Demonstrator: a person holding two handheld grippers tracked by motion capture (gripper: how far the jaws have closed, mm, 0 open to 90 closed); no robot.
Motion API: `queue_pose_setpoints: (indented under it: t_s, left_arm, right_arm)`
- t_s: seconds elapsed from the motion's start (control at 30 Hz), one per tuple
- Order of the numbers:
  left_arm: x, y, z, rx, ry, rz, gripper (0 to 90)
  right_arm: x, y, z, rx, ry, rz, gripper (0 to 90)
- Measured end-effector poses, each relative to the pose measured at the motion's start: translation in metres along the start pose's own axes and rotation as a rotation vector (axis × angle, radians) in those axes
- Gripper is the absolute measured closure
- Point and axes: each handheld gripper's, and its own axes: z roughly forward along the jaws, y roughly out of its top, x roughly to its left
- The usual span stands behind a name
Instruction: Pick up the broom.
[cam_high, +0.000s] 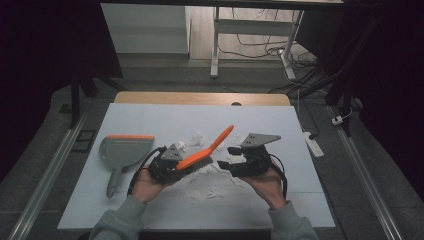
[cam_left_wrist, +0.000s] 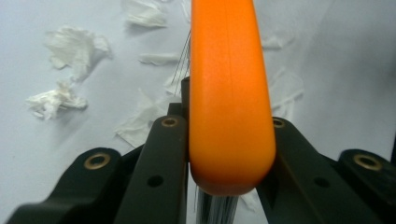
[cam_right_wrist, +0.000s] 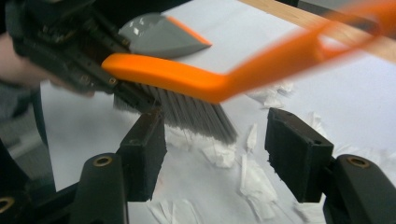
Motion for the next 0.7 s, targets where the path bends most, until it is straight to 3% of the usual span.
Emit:
queue_pose_setpoints:
  t_s: [0.03, 0.07, 0.27, 0.5, 0.7]
  left_arm:
    - [-0.001, 0.001, 0.001, 0.011, -0.008, 0.011, 79.1]
    - [-0.003, 0.001, 0.002, 0.020, -0.014, 0.022, 79.1]
    - [-0.016, 0.006, 0.009, 0.058, -0.046, 0.100, 79.1]
    - [-0.029, 0.009, 0.014, 0.092, -0.083, 0.170, 79.2]
    - [-0.034, 0.011, 0.013, 0.108, -0.112, 0.214, 79.1]
  right_arm:
    - [0.006, 0.004, -0.001, 0.023, 0.002, -0.060, 37.0]
    - [0.006, 0.004, -0.001, 0.023, 0.002, -0.060, 37.0]
    - [0.021, 0.010, 0.003, 0.100, -0.003, -0.184, 35.1]
    - [0.019, 0.005, 0.015, 0.209, 0.011, -0.234, 34.5]
    - [0.022, -0.001, 0.029, 0.315, 0.066, -0.259, 39.0]
